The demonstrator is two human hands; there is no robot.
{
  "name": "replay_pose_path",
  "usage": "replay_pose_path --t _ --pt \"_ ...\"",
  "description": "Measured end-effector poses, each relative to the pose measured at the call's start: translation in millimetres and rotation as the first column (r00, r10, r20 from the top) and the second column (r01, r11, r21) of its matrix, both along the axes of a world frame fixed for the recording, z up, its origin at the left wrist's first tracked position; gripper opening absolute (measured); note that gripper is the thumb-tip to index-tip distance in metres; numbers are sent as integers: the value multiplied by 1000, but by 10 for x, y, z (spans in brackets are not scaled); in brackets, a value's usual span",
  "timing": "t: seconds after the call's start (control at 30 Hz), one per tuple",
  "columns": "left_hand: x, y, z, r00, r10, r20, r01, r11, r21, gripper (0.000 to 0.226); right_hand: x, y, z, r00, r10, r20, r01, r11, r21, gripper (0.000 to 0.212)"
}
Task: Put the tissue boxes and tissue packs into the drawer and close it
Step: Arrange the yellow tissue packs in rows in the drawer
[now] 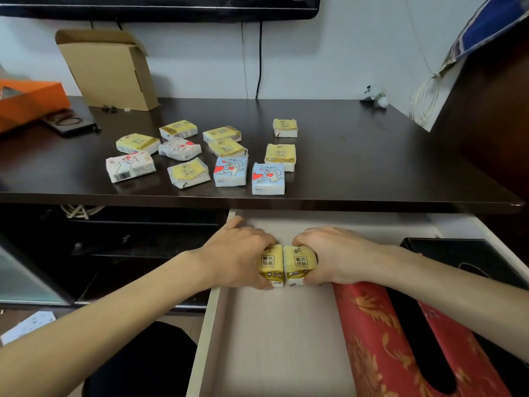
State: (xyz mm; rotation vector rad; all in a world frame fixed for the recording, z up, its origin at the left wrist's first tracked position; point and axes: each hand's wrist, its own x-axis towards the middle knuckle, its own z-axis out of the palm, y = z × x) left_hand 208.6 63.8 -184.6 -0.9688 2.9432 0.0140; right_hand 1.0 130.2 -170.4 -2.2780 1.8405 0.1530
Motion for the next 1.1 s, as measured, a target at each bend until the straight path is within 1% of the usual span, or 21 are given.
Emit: replay_pose_path --t 0.07,0.17,0.3,0.43,0.6,0.67,0.7,0.77,0.8,0.87,0.97,1.03,1.1 --pt "-6 -4 -8 1000 -11 -7 10 1000 -25 65 28 -13 -53 997 47 -63 -50 997 -52 36" --pt "-13 -5 -22 1000 -10 -1 10 999 -47 67 75 -16 -105 988 90 -124 -105 988 -116 37" --pt "-20 -16 -38 1000 -7 4 7 997 -76 72 86 -3 -79 991 73 -116 -89 986 -139 41" --pt "-22 -25 -49 1000 -21 7 21 994 -106 80 113 22 -84 987 88 -137 -110 981 -162 43" --pt "-10 16 -4 999 -36 -8 35 994 -101 91 133 66 23 993 44 -113 -59 989 -132 44" --pt "-6 44 76 999 -42 -25 40 998 -55 92 138 105 98 997 7 -78 -17 991 -132 48" --pt "5 57 134 998 -45 -43 44 999 -19 88 127 130 142 999 -10 -53 2 990 -140 51" --pt "49 81 272 994 -36 -102 41 998 52 71 81 204 279 999 -45 27 49 983 -178 61" --pt "97 89 353 990 -14 -142 24 997 68 60 58 235 366 995 -52 88 70 973 -220 60" --pt "201 80 528 970 48 -240 -29 996 82 42 4 260 557 969 -58 239 133 941 -311 42" --pt "329 -10 838 916 136 -378 -103 989 106 28 -49 136 822 902 -46 429 221 903 -368 16" --pt "365 -163 1041 873 182 -452 -158 983 90 25 -69 -31 948 871 -31 490 243 894 -377 9" --pt "370 -383 1209 822 226 -524 -222 973 71 22 -92 -249 1018 853 -24 522 253 892 -373 11"
